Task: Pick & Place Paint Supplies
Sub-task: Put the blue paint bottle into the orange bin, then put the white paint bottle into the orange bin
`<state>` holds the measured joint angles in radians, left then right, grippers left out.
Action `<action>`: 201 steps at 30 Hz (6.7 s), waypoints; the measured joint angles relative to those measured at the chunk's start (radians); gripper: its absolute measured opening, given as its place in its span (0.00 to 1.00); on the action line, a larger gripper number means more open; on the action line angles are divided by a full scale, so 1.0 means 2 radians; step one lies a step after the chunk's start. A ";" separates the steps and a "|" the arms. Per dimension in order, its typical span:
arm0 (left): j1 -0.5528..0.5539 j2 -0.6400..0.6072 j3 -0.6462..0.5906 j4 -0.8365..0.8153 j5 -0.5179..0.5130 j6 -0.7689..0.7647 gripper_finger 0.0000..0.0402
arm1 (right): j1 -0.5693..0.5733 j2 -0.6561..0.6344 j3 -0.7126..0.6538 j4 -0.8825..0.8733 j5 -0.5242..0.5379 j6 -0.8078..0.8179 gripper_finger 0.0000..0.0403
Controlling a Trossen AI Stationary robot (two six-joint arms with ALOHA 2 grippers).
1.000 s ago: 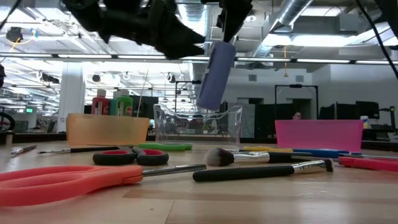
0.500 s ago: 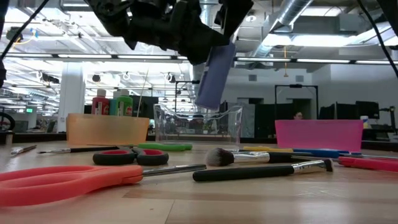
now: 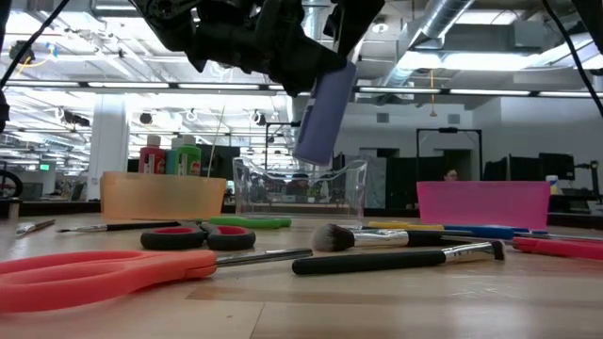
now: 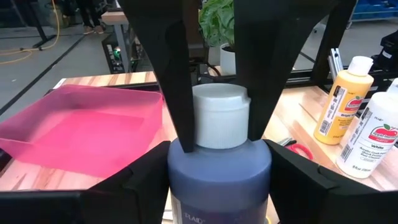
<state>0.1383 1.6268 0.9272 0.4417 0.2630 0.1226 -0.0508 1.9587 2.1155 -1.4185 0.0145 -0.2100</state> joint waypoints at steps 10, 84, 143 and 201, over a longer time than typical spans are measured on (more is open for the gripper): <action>0.000 0.000 -0.001 0.006 -0.002 0.000 0.57 | 0.002 0.000 0.000 0.002 0.002 0.000 0.34; 0.098 -0.028 -0.370 0.418 -0.556 -0.078 0.56 | 0.019 -0.469 -0.229 0.142 0.123 0.220 0.33; -0.090 -0.283 -0.248 0.206 -0.351 -0.038 0.84 | 0.019 -0.470 -0.229 0.137 0.081 0.187 0.33; -0.240 0.282 0.278 0.095 -0.072 -0.067 0.82 | 0.019 -0.469 -0.229 0.129 0.013 0.130 0.33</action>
<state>-0.3416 2.1904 1.4831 0.6314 0.1187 -0.0118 -0.0124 1.0214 1.6573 -1.1602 0.0403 0.0490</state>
